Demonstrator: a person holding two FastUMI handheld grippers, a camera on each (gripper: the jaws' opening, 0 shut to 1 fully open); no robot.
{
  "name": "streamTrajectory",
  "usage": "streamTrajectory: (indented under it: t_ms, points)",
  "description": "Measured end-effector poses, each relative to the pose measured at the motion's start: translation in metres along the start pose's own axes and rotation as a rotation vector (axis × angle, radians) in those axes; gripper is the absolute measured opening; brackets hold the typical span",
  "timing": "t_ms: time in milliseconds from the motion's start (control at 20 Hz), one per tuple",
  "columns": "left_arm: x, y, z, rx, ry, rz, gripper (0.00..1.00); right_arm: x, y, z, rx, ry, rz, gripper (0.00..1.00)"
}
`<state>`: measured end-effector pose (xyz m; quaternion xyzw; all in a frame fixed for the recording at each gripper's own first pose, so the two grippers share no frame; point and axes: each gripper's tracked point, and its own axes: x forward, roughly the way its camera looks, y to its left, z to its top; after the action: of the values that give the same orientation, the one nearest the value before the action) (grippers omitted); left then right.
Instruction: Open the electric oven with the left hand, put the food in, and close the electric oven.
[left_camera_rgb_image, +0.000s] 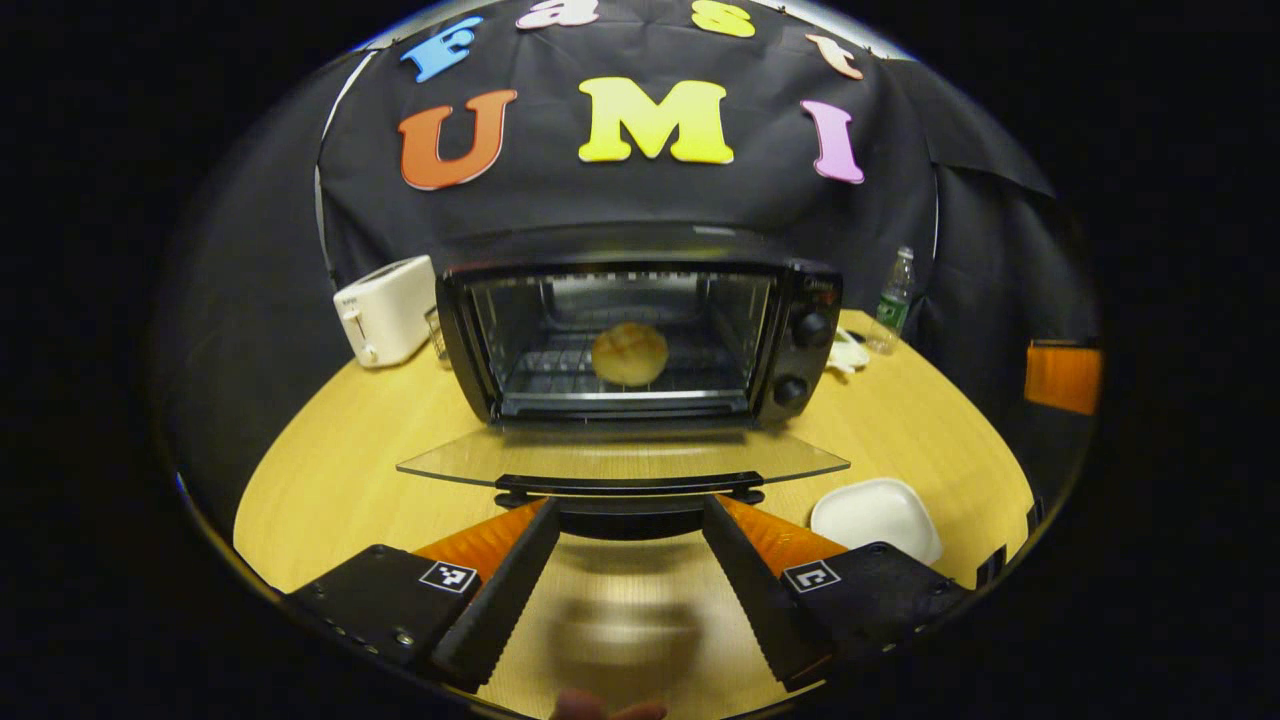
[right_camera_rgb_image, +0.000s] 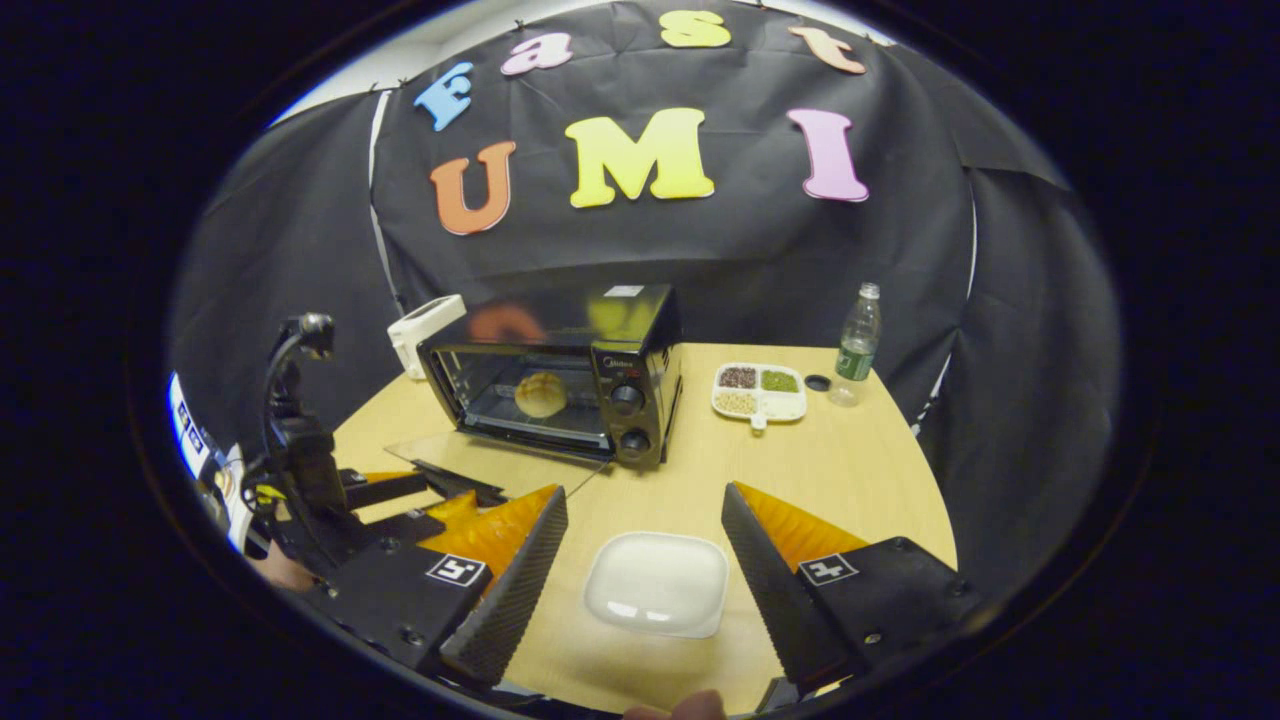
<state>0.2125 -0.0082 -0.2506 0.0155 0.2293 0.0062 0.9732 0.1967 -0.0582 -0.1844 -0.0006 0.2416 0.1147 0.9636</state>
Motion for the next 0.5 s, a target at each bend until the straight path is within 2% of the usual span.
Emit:
streamTrajectory:
  t_ms: [50, 100, 250, 500]
  points:
    - [0.002, 0.001, 0.02, -0.002, -0.04, 0.004, 1.0, -0.001, -0.001, 0.003, 0.002, -0.006, 0.003, 0.98]
    - [0.005, 0.004, 0.039, -0.001, -0.064, 0.01, 0.96, -0.001, -0.001, 0.006, 0.005, -0.014, 0.005, 0.97]
    - [0.013, 0.004, 0.089, -0.009, -0.153, 0.017, 0.96, -0.008, 0.001, 0.018, 0.0, -0.038, 0.005, 0.97]
    - [-0.036, 0.003, 0.149, -0.02, -0.314, -0.002, 0.96, -0.033, 0.021, 0.056, -0.024, -0.147, -0.008, 0.97]
